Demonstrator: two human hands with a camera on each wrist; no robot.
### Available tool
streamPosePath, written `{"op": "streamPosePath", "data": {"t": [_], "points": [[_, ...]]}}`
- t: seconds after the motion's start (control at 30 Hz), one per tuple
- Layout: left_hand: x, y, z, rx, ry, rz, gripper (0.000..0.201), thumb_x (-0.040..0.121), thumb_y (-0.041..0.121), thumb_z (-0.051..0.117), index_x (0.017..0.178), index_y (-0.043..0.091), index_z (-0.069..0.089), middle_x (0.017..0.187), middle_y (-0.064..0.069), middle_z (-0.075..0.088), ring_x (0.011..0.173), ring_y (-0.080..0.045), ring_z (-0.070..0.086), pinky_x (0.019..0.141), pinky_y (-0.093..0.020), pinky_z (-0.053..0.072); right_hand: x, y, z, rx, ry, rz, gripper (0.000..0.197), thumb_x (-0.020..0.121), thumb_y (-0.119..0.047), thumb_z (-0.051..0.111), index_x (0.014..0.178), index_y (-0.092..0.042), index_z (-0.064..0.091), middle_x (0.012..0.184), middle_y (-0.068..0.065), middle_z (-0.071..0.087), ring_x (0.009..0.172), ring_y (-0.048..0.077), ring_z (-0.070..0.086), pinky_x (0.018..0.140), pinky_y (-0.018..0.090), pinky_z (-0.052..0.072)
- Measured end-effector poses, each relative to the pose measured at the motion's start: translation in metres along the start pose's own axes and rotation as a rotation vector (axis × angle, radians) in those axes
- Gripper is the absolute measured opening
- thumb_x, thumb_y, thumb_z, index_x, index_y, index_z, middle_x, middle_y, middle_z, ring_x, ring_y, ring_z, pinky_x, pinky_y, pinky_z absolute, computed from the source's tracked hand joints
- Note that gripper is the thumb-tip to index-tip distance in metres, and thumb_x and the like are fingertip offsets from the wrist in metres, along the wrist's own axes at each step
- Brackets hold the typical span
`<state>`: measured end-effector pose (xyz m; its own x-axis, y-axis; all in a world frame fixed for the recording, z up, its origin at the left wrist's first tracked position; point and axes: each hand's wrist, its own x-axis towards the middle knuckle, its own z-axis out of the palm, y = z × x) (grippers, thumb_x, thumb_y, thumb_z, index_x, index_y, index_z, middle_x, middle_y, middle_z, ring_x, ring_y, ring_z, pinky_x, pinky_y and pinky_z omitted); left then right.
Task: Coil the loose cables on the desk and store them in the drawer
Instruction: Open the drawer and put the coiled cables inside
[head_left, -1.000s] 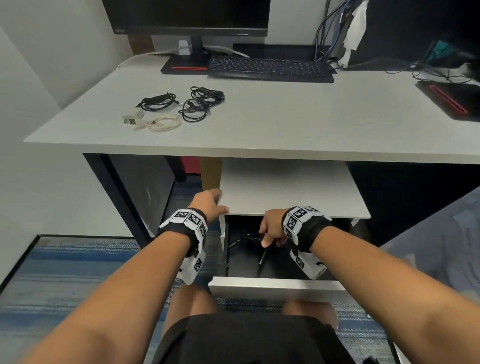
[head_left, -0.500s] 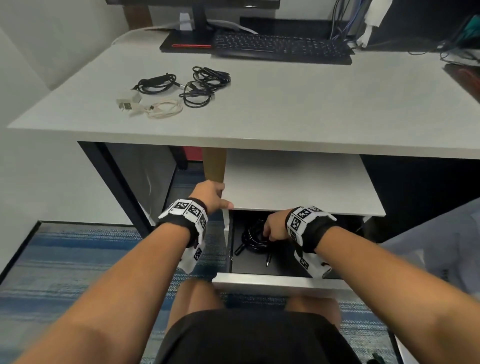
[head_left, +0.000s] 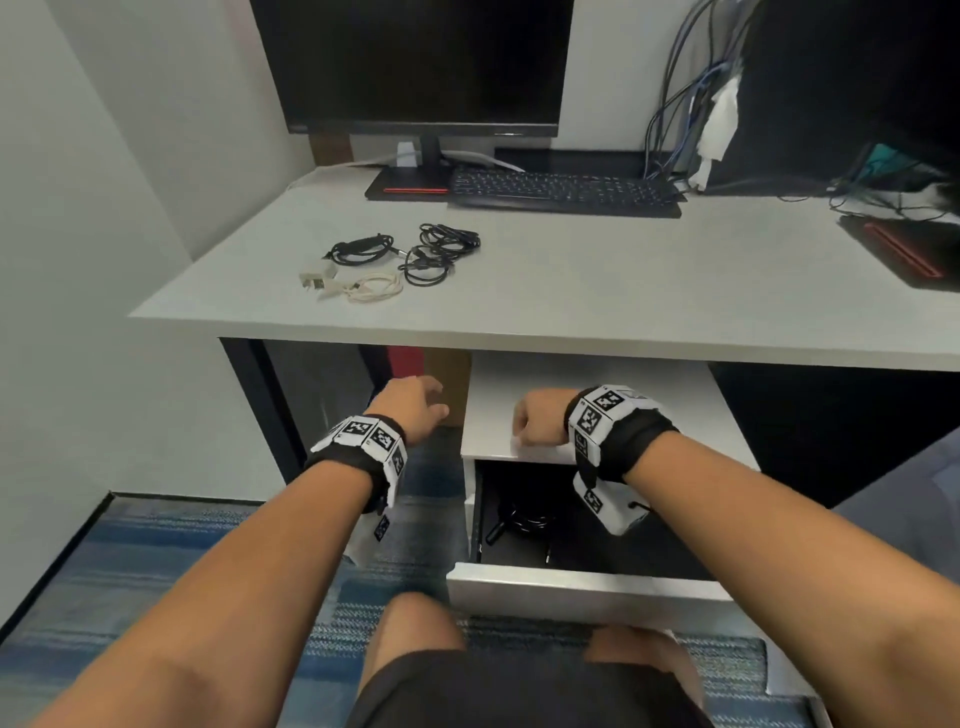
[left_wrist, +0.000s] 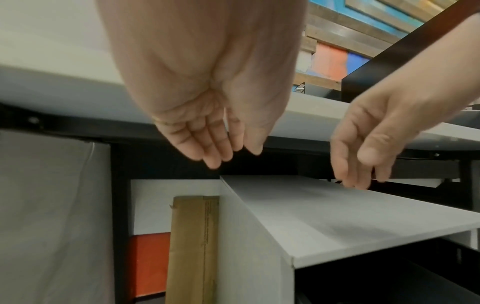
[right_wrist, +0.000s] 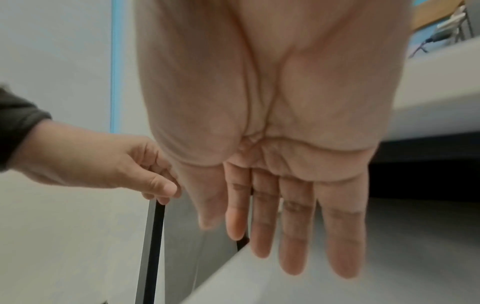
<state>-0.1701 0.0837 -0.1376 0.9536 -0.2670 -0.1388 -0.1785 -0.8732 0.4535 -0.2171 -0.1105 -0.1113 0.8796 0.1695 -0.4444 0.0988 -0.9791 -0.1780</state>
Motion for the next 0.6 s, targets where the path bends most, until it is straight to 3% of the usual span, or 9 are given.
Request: {"op": "streamPosePath", "data": {"t": [0.17, 0.27, 0.43, 0.53, 0.6], "points": [[-0.009, -0.003, -0.046, 0.049, 0.265, 0.094, 0.020, 0.091, 0.027, 0.055, 0.103, 0.015, 0.065, 0.106, -0.008, 0.061, 0.101, -0.027, 0.058, 0.085, -0.035, 0.045, -0.003, -0.023, -0.050, 0.009, 0.197, -0.050, 0.029, 0.095, -0.022, 0.052, 0.114, -0.004, 0.063, 0.121, 0.012, 0.062, 0.112, 0.028, 0.056, 0.088, 0.029, 0.043], [-0.005, -0.006, -0.069, 0.108, 0.405, 0.179, 0.017, 0.089, 0.022, 0.056, 0.096, 0.009, 0.066, 0.099, -0.013, 0.056, 0.099, -0.031, 0.054, 0.084, -0.037, 0.043, 0.001, -0.035, -0.076, 0.068, 0.347, -0.067, 0.026, 0.093, -0.018, 0.051, 0.109, -0.002, 0.064, 0.117, 0.013, 0.062, 0.111, 0.029, 0.056, 0.083, 0.027, 0.040], [0.016, -0.012, -0.097, 0.213, 0.542, 0.170, 0.034, 0.087, 0.029, 0.059, 0.115, 0.011, 0.061, 0.123, -0.014, 0.052, 0.115, -0.032, 0.046, 0.096, -0.041, 0.036, 0.019, -0.047, -0.107, 0.105, 0.465, -0.055, 0.024, 0.093, -0.020, 0.049, 0.105, -0.005, 0.064, 0.115, 0.012, 0.064, 0.106, 0.028, 0.057, 0.081, 0.028, 0.042], [0.032, -0.016, -0.106, 0.321, 0.513, 0.113, 0.055, 0.081, 0.039, 0.062, 0.129, 0.014, 0.050, 0.139, -0.012, 0.042, 0.129, -0.030, 0.037, 0.106, -0.042, 0.028, 0.033, -0.051, -0.118, 0.092, 0.467, -0.035, 0.029, 0.092, -0.017, 0.050, 0.109, 0.002, 0.063, 0.115, 0.017, 0.064, 0.105, 0.031, 0.059, 0.086, 0.034, 0.047], [0.043, -0.020, -0.110, 0.401, 0.452, 0.040, 0.070, 0.079, 0.050, 0.060, 0.137, 0.017, 0.039, 0.148, -0.011, 0.031, 0.138, -0.028, 0.026, 0.112, -0.045, 0.019, 0.044, -0.053, -0.122, 0.085, 0.454, -0.030, 0.035, 0.092, -0.017, 0.052, 0.121, 0.002, 0.056, 0.127, 0.019, 0.056, 0.114, 0.032, 0.054, 0.093, 0.035, 0.045]]}}
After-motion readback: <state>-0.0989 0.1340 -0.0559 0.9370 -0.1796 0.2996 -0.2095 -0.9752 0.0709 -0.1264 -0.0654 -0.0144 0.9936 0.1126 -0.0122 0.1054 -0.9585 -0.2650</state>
